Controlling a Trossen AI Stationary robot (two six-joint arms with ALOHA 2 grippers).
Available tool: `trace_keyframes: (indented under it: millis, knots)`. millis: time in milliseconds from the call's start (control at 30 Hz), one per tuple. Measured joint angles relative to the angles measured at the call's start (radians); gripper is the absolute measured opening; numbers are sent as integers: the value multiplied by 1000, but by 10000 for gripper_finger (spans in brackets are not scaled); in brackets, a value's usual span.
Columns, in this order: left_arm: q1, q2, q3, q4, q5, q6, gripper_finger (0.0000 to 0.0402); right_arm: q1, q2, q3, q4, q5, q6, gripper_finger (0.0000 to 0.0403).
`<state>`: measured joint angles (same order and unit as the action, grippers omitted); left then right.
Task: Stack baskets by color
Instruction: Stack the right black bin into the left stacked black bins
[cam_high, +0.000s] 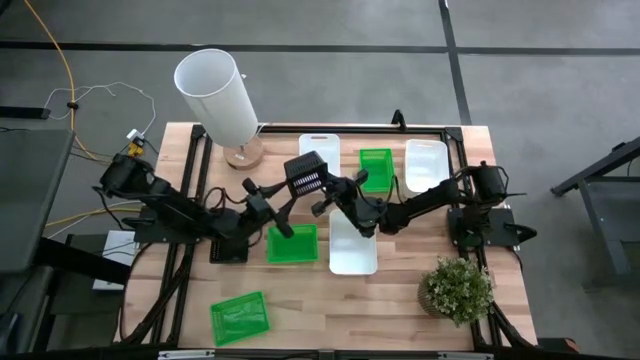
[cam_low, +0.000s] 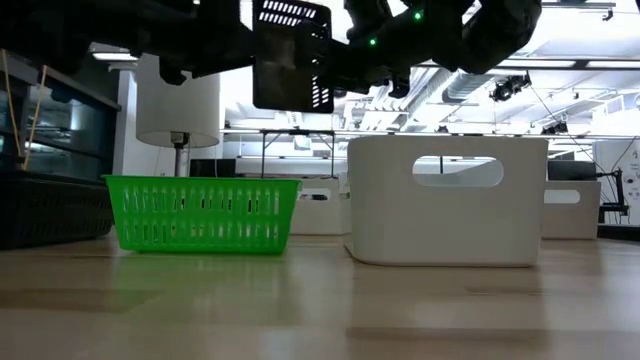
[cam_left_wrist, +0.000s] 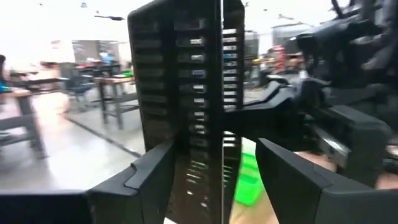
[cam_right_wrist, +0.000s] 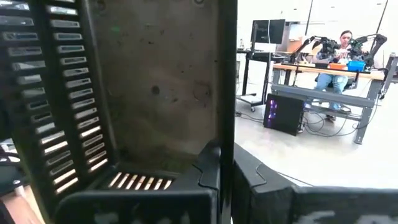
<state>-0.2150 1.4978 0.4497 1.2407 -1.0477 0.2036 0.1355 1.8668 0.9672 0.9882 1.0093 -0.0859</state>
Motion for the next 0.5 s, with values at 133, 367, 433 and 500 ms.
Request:
trace_keyframes:
  millis: [133,367,433,500]
  knots:
    - [1,23,9,-2,-72,17,209,2,0,0,-4,-1,0,0]
    - [6,24,9,-2,-81,16,125,2,0,0,-4,-10,3,0]
    - [6,24,9,-1,-83,20,79,2,0,0,-4,-14,3,0]
    - [6,24,9,-5,-82,25,30,3,0,0,-4,-19,3,0]
